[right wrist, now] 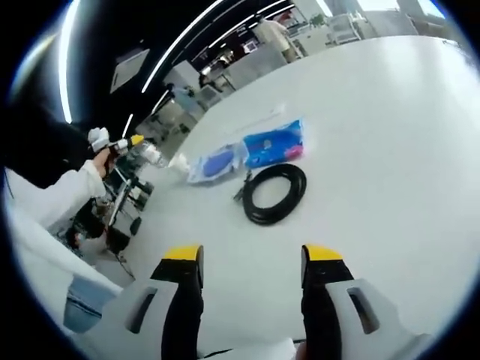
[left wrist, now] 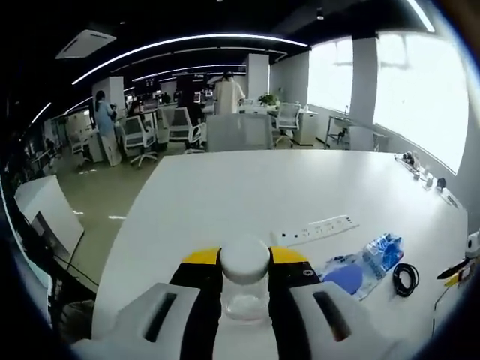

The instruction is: Arrange the tabletop items into an orderly group along one side of the table until the central work area is clear of visible clutter.

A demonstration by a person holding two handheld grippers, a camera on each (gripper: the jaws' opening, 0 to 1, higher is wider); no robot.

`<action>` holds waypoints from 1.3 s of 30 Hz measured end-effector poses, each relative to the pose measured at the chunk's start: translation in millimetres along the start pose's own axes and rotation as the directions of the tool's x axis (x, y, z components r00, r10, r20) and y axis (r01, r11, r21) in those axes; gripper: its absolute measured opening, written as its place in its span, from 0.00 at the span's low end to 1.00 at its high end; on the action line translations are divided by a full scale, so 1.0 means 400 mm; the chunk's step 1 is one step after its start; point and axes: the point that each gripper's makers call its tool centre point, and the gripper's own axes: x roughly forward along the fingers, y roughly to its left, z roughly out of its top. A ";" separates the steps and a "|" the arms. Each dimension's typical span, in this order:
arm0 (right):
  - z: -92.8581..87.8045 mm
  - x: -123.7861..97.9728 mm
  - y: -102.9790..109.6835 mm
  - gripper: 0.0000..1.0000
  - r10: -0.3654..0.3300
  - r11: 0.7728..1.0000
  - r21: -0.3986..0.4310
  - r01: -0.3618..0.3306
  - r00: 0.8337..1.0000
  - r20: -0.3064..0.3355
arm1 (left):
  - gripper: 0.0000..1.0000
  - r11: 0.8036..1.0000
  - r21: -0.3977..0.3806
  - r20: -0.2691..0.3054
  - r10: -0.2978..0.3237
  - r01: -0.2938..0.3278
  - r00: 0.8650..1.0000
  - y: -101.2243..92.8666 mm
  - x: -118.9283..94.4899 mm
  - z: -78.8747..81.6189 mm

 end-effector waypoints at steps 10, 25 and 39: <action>0.005 0.014 0.008 0.51 0.010 1.000 -0.016 -0.010 1.000 -0.010 | 0.21 1.000 0.018 -0.054 0.000 0.001 0.999 -0.014 0.037 -0.054; -0.005 0.030 -0.002 0.51 0.012 1.000 -0.012 -0.013 0.999 -0.043 | 0.21 1.000 0.009 -0.085 0.001 0.000 0.996 -0.012 0.076 -0.096; -0.010 0.032 -0.012 0.52 0.009 1.000 -0.005 -0.010 0.999 -0.046 | 0.22 1.000 -0.023 -0.067 0.012 -0.013 0.998 -0.007 0.072 -0.107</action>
